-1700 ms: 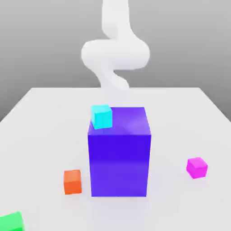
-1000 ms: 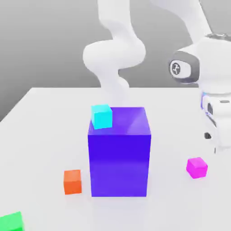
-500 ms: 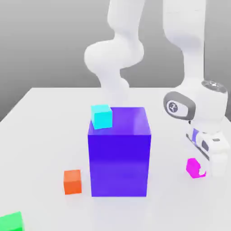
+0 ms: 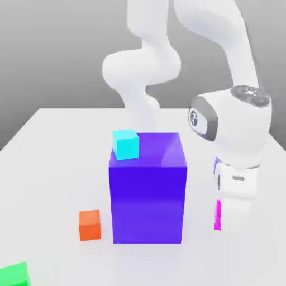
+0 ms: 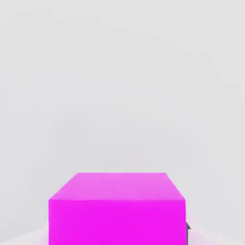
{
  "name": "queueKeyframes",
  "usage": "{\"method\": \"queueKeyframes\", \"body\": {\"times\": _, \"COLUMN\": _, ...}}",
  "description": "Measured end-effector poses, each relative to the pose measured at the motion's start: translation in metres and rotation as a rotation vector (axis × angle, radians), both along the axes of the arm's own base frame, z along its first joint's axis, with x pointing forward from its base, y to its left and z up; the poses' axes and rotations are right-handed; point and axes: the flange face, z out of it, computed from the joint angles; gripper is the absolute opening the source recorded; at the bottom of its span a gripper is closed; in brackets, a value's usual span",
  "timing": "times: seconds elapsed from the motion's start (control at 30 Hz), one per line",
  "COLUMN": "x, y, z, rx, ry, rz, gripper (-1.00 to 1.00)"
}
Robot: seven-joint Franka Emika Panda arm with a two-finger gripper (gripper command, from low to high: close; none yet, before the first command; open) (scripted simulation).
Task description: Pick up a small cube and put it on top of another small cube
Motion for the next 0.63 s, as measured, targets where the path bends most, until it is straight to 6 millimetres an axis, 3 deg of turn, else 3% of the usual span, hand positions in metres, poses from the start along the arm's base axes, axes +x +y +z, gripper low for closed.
{"method": "queueKeyframes", "body": {"times": 0.1, "x": 0.035, "y": -0.073, "z": 0.005, "rx": -0.003, "ry": 0.003, "rz": -0.232, "gripper": -1.00}}
{"method": "queueKeyframes", "body": {"times": 0.2, "x": 0.056, "y": -0.147, "z": 0.013, "rx": -0.006, "ry": 0.000, "rz": -0.441, "gripper": -1.00}}
{"method": "queueKeyframes", "body": {"times": 0.33, "x": 0.064, "y": -0.247, "z": 0.025, "rx": -0.009, "ry": -0.012, "rz": -0.701, "gripper": -1.00}}
{"method": "queueKeyframes", "body": {"times": 0.43, "x": 0.066, "y": -0.321, "z": 0.009, "rx": -0.013, "ry": -0.024, "rz": -0.891, "gripper": -1.00}}
{"method": "queueKeyframes", "body": {"times": 0.47, "x": 0.066, "y": -0.346, "z": -0.006, "rx": -0.015, "ry": -0.028, "rz": -0.955, "gripper": 1.00}}
{"method": "queueKeyframes", "body": {"times": 0.63, "x": 0.066, "y": -0.346, "z": -0.006, "rx": -0.015, "ry": -0.028, "rz": -0.955, "gripper": 1.00}}
